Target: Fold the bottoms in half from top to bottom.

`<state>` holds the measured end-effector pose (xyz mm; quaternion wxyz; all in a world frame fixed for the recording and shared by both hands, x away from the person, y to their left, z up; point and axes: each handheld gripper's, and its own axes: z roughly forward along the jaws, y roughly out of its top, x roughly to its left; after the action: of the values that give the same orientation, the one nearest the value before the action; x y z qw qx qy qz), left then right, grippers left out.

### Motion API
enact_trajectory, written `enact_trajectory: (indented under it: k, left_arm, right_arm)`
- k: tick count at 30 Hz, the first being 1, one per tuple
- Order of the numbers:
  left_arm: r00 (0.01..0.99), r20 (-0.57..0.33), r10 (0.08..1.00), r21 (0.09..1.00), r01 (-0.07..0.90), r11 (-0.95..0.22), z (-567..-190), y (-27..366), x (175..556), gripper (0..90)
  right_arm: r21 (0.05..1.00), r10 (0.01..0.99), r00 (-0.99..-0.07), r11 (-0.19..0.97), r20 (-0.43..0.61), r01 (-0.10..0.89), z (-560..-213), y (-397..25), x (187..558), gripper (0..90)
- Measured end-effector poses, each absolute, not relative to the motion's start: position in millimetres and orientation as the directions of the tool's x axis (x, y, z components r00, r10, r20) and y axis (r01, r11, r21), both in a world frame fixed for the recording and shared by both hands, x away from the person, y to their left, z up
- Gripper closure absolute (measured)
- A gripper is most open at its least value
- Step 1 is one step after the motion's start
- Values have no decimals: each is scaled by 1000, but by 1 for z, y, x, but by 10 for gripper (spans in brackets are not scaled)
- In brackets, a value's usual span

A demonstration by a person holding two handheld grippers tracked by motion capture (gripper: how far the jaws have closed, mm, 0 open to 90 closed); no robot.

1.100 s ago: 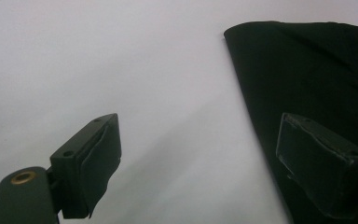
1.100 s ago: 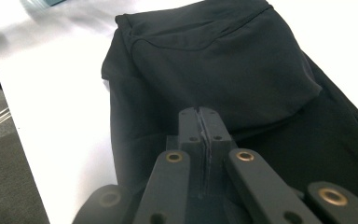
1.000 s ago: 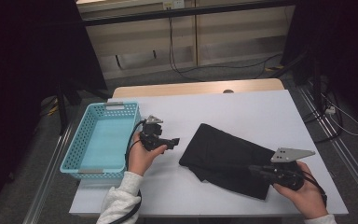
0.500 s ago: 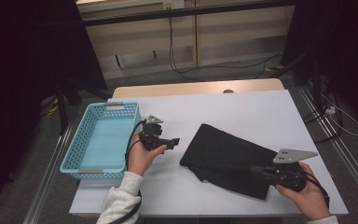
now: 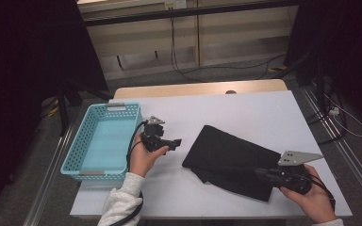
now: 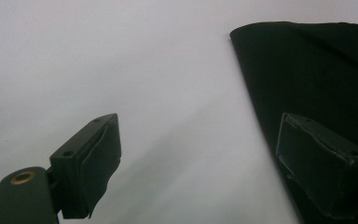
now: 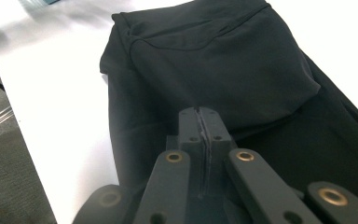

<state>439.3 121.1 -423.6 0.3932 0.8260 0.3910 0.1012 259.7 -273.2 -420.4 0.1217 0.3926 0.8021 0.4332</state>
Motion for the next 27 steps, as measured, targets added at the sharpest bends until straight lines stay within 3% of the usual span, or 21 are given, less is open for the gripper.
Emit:
enact_trajectory:
  k: [27]
  left_arm:
    - [683, -134, 718, 729, 559, -395, -423, 116, 440, 136]
  right_arm:
    - [794, 745, -651, 304, 146, 526, -418, -282, 252, 900]
